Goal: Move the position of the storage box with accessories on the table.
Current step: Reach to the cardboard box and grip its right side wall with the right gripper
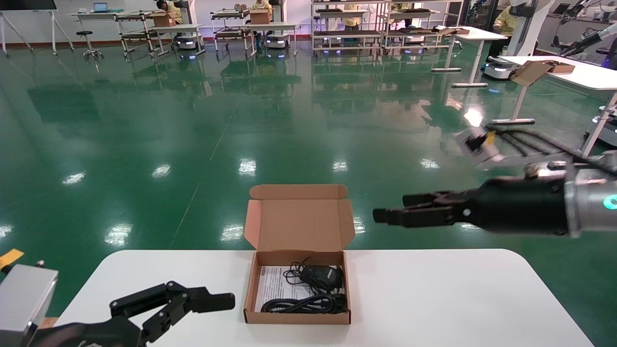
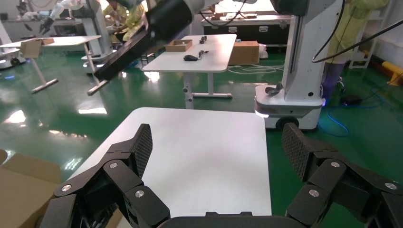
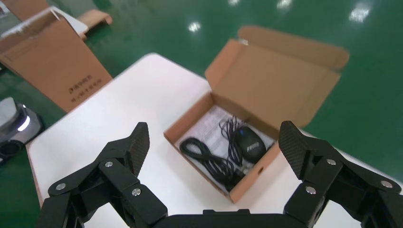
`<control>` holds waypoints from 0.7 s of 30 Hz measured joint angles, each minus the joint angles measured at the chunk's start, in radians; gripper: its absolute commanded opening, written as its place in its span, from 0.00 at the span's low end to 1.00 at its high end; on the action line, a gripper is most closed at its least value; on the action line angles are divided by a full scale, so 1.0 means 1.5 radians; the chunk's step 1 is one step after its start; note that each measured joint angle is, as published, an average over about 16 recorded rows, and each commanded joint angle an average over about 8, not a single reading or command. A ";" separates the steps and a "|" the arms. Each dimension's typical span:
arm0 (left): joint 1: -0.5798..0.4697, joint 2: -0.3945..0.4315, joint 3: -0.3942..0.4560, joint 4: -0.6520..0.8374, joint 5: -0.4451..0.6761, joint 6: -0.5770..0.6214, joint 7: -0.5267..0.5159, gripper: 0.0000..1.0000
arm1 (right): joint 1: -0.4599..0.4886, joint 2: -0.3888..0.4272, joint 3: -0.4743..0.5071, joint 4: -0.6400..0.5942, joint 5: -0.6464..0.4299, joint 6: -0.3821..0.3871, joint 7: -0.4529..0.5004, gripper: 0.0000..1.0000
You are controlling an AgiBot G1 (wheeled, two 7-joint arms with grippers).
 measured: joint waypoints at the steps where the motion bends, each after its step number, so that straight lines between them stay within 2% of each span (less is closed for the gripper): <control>1: 0.000 0.000 0.000 0.000 0.000 0.000 0.000 1.00 | 0.003 -0.005 -0.004 -0.012 -0.006 0.003 0.001 1.00; 11: 0.000 0.000 0.000 0.000 0.000 0.000 0.000 1.00 | 0.014 -0.023 -0.018 -0.092 -0.029 0.036 0.038 1.00; 16: 0.000 0.000 0.000 0.000 0.000 0.000 0.000 1.00 | 0.013 -0.040 -0.018 -0.130 -0.031 0.085 0.094 1.00; 21: 0.000 0.000 0.000 0.000 0.000 0.000 0.000 1.00 | 0.008 -0.078 -0.020 -0.169 -0.035 0.155 0.157 1.00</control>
